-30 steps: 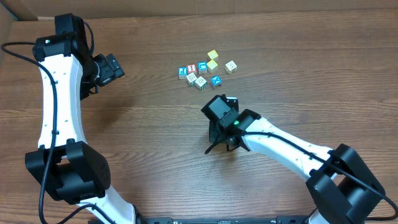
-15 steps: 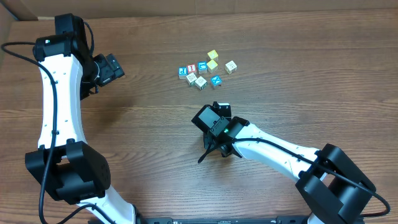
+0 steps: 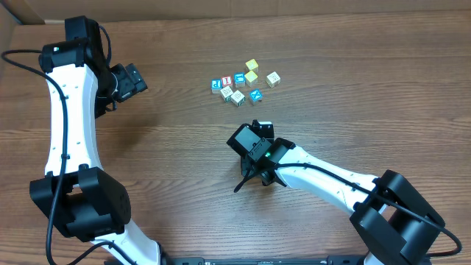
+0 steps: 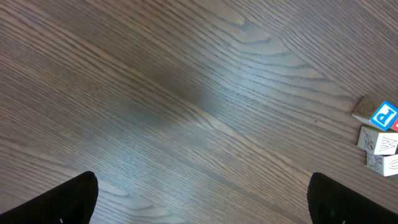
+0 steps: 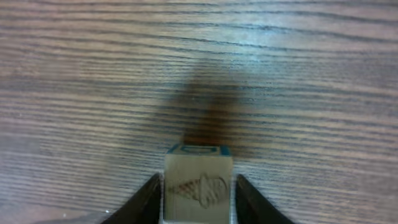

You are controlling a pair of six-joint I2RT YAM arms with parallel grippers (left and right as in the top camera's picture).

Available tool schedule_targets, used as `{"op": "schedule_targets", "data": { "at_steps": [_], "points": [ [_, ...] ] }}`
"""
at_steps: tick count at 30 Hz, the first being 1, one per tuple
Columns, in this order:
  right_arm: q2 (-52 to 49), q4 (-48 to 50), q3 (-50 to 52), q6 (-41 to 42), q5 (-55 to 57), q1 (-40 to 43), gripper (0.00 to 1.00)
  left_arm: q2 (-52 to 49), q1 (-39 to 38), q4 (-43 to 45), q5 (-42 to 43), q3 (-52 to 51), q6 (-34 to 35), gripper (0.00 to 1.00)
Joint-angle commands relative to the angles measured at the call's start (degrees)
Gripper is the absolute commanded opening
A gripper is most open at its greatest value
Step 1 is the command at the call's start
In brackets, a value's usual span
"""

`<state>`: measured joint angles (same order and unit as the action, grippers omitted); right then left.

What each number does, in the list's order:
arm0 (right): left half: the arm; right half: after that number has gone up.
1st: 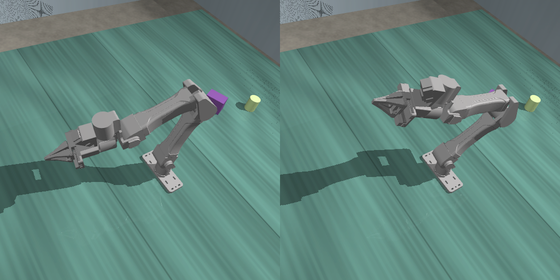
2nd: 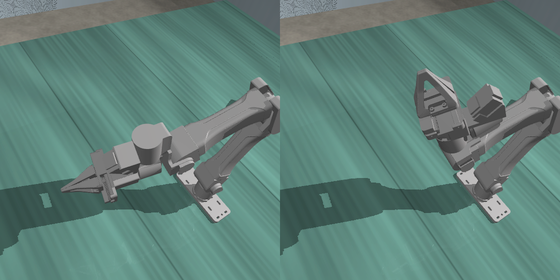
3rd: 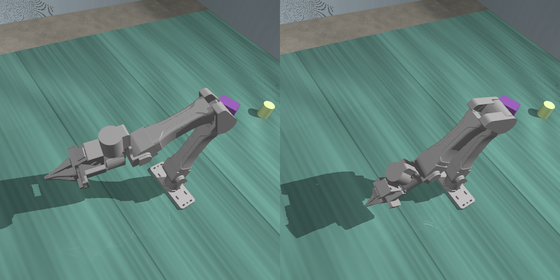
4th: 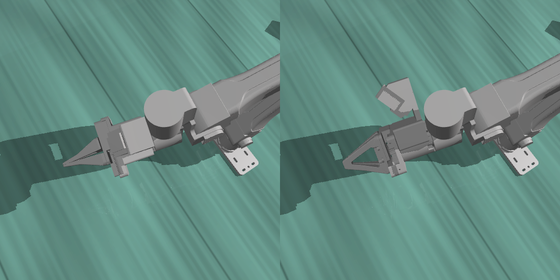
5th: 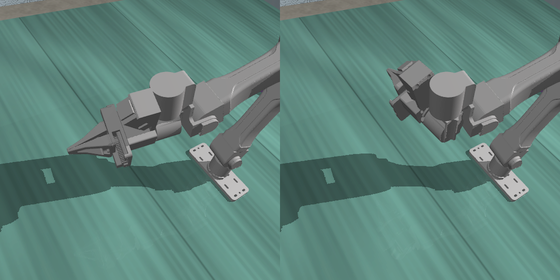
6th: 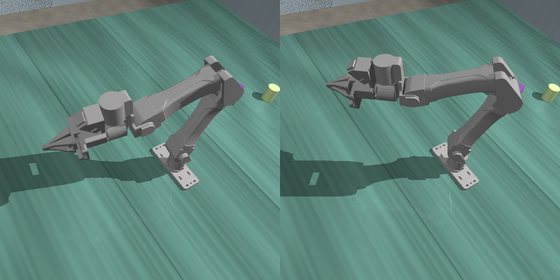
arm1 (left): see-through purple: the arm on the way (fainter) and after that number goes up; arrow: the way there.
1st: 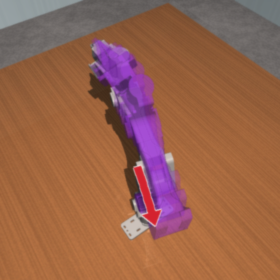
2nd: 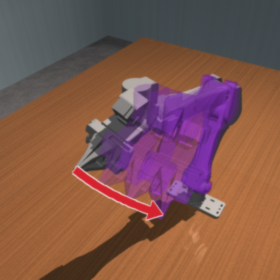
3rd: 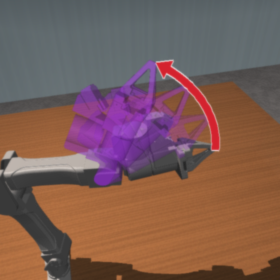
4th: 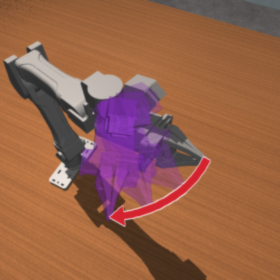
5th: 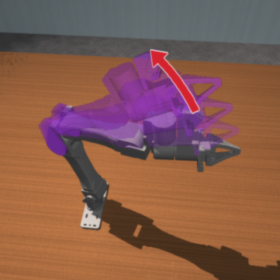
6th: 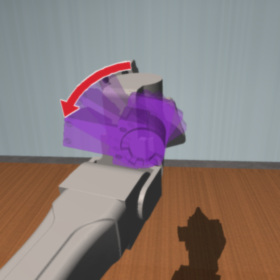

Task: Flip 3 blocks
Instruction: 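Lift the ice-cream block and carry it toward the front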

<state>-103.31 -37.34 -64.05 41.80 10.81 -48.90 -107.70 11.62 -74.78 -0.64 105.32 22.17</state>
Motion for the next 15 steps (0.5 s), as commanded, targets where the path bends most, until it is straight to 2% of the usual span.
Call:
{"op": "schedule_targets", "data": {
  "at_steps": [1,4,10,12,15],
  "points": [
    [0.0,0.2,0.2,0.4,0.7,-0.4,0.57,-0.4,-0.4,0.0,0.2,1.3,0.2,1.00],
    [0.0,0.2,0.2,0.4,0.7,-0.4,0.62,-0.4,-0.4,0.0,0.2,1.3,0.1,1.00],
    [0.0,0.2,0.2,0.4,0.7,-0.4,0.65,-0.4,-0.4,0.1,0.2,1.3,0.1,1.00],
    [0.0,0.2,0.2,0.4,0.0,-0.4,0.65,-0.4,-0.4,0.1,0.2,1.3,0.1,1.00],
    [0.0,0.2,0.2,0.4,-2.1,-0.4,0.57,-0.4,-0.4,0.0,0.2,1.3,0.1,1.00]
  ]
}}
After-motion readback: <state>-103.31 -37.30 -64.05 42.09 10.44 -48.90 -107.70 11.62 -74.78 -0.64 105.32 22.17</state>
